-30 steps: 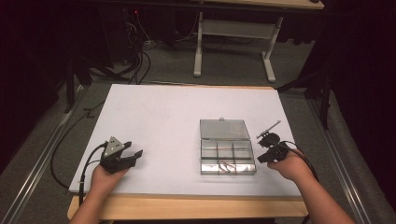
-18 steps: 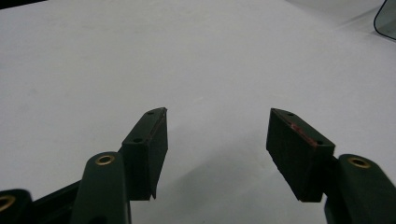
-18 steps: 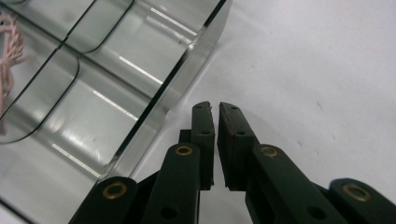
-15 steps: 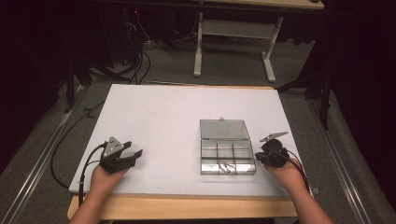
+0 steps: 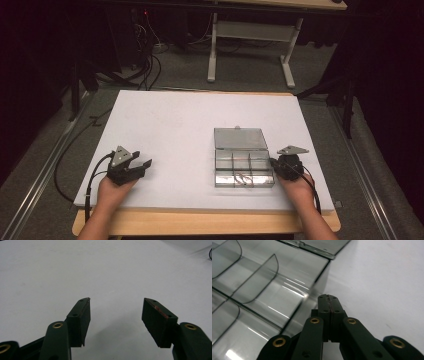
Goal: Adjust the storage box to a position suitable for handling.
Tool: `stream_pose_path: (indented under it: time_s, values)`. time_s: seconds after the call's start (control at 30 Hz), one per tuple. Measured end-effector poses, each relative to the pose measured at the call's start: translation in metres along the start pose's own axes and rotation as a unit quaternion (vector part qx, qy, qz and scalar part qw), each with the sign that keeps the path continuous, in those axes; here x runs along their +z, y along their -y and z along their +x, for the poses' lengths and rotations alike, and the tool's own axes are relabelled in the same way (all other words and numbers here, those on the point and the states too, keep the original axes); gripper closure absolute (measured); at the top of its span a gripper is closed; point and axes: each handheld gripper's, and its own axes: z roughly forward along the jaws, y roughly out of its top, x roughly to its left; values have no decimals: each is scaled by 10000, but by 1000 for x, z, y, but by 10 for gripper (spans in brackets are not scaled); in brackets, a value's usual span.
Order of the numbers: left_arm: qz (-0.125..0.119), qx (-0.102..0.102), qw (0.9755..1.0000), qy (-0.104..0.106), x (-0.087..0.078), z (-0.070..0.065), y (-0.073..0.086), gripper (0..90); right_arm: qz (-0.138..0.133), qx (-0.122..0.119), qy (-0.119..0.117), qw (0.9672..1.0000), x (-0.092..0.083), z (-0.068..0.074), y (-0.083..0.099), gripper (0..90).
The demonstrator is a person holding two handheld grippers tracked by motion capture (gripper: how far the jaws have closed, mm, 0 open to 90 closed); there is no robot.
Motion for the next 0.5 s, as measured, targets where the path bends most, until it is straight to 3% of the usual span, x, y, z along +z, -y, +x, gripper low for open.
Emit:
stream_pose_path:
  time_s: [0.07, 0.2, 0.5]
  values:
    - [-30, 2, 10000, 0, 0, 0, 0, 410, 0, -44, 90, 10000, 1, 3, -1, 900]
    - [-16, 14, 10000, 26, 0, 0, 0, 412, 6, -13, 37, 10000, 2, 4, -2, 900]
    - [-53, 18, 10000, 36, -1, 0, 0, 414, -14, -112, -141, 9998, 9, 23, -9, 900]
